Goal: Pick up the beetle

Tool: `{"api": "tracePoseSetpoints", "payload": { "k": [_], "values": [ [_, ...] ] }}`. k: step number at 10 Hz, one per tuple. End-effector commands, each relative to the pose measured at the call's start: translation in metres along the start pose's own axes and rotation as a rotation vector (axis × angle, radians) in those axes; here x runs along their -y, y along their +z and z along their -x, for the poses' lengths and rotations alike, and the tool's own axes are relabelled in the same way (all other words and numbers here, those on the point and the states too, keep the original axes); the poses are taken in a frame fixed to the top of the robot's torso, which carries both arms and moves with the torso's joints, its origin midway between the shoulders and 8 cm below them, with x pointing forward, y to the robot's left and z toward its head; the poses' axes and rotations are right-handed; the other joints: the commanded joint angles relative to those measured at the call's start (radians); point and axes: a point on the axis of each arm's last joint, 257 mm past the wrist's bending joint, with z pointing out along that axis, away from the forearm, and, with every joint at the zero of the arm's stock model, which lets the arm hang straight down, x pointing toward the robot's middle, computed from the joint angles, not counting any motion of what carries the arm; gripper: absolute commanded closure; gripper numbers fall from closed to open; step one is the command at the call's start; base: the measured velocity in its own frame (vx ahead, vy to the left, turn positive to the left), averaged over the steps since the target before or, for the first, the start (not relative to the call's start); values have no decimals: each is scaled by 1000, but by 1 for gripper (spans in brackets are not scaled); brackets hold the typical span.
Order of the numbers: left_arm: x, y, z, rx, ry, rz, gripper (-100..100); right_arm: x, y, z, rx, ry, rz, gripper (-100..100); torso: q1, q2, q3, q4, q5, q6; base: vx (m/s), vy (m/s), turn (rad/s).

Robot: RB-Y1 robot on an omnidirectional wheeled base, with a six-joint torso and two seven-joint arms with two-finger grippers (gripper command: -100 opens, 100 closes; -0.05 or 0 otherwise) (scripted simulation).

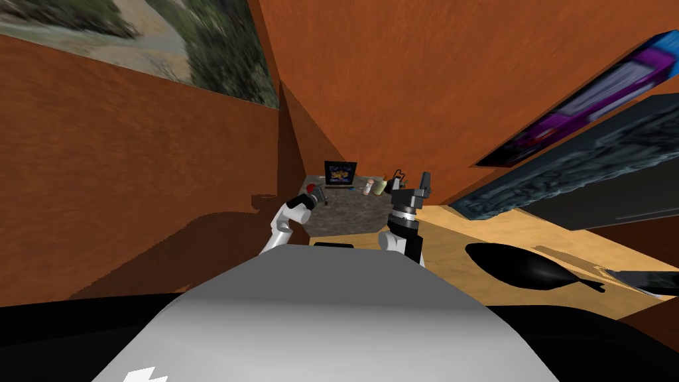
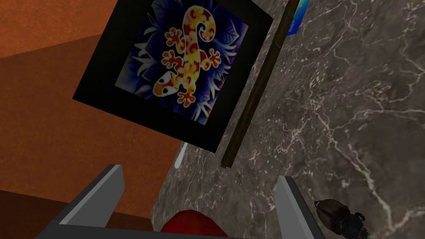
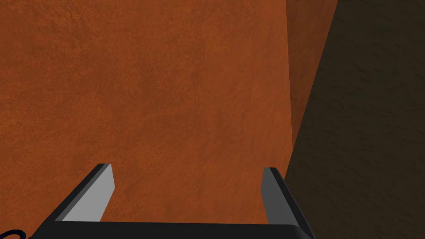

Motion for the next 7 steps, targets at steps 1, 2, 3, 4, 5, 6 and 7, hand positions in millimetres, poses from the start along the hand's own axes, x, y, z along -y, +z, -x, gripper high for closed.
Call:
{"api": "tracePoseSetpoints", "payload": {
  "k": [1, 2, 3, 4, 5, 6, 7],
  "values": [
    [-10, 6, -1, 8, -24, 51, -100, 0, 0, 0, 0, 0, 0, 0, 0, 0, 0, 0, 0, 0, 15, 0, -30],
    [-15, 6, 2, 19, -23, 70, -100, 0, 0, 0, 0, 0, 0, 0, 0, 0, 0, 0, 0, 0, 17, 3, -18],
    [-23, 11, 0, 23, -45, 110, -100, 0, 0, 0, 0, 0, 0, 0, 0, 0, 0, 0, 0, 0, 24, 7, -29],
    [-29, 10, 3, 35, -44, 130, -100, 0, 0, 0, 0, 0, 0, 0, 0, -1, 0, 0, 0, 0, 20, 9, -14],
    [-36, 14, 1, 41, -64, 167, -100, 0, 0, 0, 0, 0, 0, 0, 0, 0, 0, 0, 0, 0, 21, 9, -23],
    [-42, 13, 4, 54, -63, 188, -100, 0, 0, 0, 0, 0, 0, 0, 0, -1, 0, 0, 0, 0, 18, 6, -19],
    [-47, 17, 2, 58, -81, 218, -100, 0, 0, 0, 0, 0, 0, 0, 0, 0, 0, 0, 0, 0, 21, 6, -32]
  ]
}}
